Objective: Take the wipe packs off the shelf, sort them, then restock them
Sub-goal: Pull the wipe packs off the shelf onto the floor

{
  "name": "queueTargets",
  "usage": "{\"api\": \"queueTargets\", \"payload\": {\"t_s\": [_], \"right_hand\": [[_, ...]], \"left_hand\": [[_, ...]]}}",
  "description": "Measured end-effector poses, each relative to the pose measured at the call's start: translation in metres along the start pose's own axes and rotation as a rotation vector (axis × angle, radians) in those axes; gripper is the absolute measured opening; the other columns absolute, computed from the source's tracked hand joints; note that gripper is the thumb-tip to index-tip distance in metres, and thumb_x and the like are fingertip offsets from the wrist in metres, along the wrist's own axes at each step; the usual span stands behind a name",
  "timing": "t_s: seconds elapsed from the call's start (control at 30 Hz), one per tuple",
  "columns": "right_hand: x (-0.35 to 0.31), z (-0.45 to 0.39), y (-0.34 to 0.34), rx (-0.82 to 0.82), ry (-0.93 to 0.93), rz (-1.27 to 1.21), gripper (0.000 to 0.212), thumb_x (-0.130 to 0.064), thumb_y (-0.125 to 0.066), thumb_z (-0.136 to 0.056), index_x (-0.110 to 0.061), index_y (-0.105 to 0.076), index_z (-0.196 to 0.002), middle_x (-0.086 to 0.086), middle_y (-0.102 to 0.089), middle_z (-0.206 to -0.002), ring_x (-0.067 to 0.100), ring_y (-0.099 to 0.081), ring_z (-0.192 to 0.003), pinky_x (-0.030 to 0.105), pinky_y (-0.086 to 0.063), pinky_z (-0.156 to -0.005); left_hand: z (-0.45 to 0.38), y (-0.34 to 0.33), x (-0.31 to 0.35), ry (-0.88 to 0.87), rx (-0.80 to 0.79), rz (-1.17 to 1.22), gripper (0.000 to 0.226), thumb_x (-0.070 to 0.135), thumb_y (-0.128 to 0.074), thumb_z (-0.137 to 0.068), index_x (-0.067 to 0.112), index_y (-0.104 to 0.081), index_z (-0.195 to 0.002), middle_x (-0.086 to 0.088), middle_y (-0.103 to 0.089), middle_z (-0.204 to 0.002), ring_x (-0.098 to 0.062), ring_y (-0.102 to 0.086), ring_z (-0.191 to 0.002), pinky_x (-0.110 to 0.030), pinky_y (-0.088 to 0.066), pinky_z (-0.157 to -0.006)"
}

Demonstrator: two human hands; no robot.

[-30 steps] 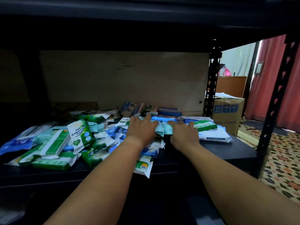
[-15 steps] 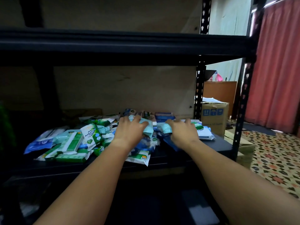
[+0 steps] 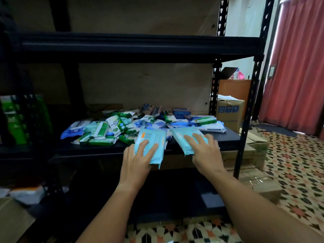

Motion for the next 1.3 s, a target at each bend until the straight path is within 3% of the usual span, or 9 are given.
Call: {"api": "queueTargets", "payload": {"t_s": [0.17,0.27,0.53,0.8,0.97,1.1,1.17,1.3], "right_hand": [[-0.016,0.060,-0.007,0.056,0.093,-0.008,0.075,-0.006,-0.074,-0.068,-0.026,-0.056,-0.138,0.014,-0.058,-0.136,0.048,-0.048,-0.114,0.052,-0.046,-0.084],[-0.026,0.094,-0.018,0.036,0.068,-0.046,0.075,-0.006,-0.074,-0.067,-0.025,-0.058,-0.137,0.015,-0.059,-0.135,0.047,-0.047,-0.114,0.053,-0.047,-0.085],[-0.054,0.173,-0.084,-0.241,0.054,-0.100,0.085,-0.003,-0.085,-0.056,-0.028,-0.060,-0.134,0.011,-0.060,-0.132,0.045,-0.049,-0.113,0.052,-0.049,-0.081],[-0.063,0.229,-0.163,-0.522,0.010,-0.085,0.091,-0.009,-0.089,-0.046,-0.031,-0.063,-0.131,0.006,-0.065,-0.126,0.038,-0.048,-0.104,0.046,-0.050,-0.078],[-0.058,0.252,-0.208,-0.615,0.005,-0.043,0.079,-0.018,-0.086,-0.060,-0.035,-0.062,-0.134,0.005,-0.065,-0.129,0.040,-0.049,-0.106,0.048,-0.046,-0.089],[-0.051,0.262,-0.244,-0.760,0.013,-0.007,0.071,-0.043,-0.060,-0.094,-0.045,-0.024,-0.155,-0.003,-0.034,-0.159,0.035,-0.035,-0.135,0.044,-0.033,-0.107],[-0.050,0.263,-0.259,-0.814,0.001,-0.016,0.070,-0.047,-0.054,-0.096,-0.045,-0.018,-0.156,-0.005,-0.029,-0.161,0.035,-0.029,-0.139,0.045,-0.030,-0.111],[-0.051,0.262,-0.284,-0.859,-0.016,-0.023,0.069,-0.045,-0.056,-0.095,-0.045,-0.020,-0.154,-0.004,-0.033,-0.159,0.034,-0.031,-0.135,0.044,-0.034,-0.108]], "left_hand": [[0.067,0.008,0.014,-0.036,0.141,0.020,0.071,0.017,-0.084,-0.076,0.024,-0.057,-0.141,-0.016,-0.053,-0.140,-0.042,-0.053,-0.107,-0.053,-0.042,-0.093],[0.109,-0.002,0.019,-0.011,0.119,0.051,0.071,0.012,-0.084,-0.076,0.023,-0.057,-0.141,-0.016,-0.052,-0.141,-0.043,-0.052,-0.111,-0.054,-0.043,-0.095],[0.207,-0.058,0.016,0.124,-0.259,0.075,0.088,0.004,-0.087,-0.063,0.024,-0.055,-0.143,-0.014,-0.052,-0.140,-0.042,-0.053,-0.108,-0.054,-0.045,-0.091],[0.275,-0.117,0.012,0.280,-0.565,0.080,0.096,-0.001,-0.088,-0.051,0.029,-0.059,-0.138,-0.010,-0.059,-0.135,-0.035,-0.052,-0.099,-0.045,-0.054,-0.075],[0.310,-0.154,0.002,0.313,-0.726,-0.003,0.097,-0.002,-0.088,-0.044,0.031,-0.064,-0.133,-0.009,-0.062,-0.132,-0.034,-0.048,-0.098,-0.047,-0.055,-0.079],[0.340,-0.184,-0.012,0.364,-0.869,-0.016,0.097,0.019,-0.096,-0.052,0.035,-0.057,-0.140,-0.007,-0.059,-0.138,-0.038,-0.055,-0.108,-0.050,-0.053,-0.089],[0.349,-0.194,-0.019,0.399,-0.895,-0.034,0.093,0.027,-0.093,-0.063,0.037,-0.051,-0.145,-0.006,-0.055,-0.143,-0.036,-0.054,-0.114,-0.050,-0.050,-0.095],[0.360,-0.211,-0.035,0.472,-0.888,-0.051,0.088,0.021,-0.087,-0.071,0.038,-0.046,-0.147,-0.004,-0.048,-0.149,-0.036,-0.050,-0.121,-0.051,-0.046,-0.103]]}}
Point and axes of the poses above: each hand's wrist, its own z-axis away from the middle knuckle, its own y-axis out of the back of the hand, x = y × z, the point moved 5 cm from there along -z, towards the middle knuckle
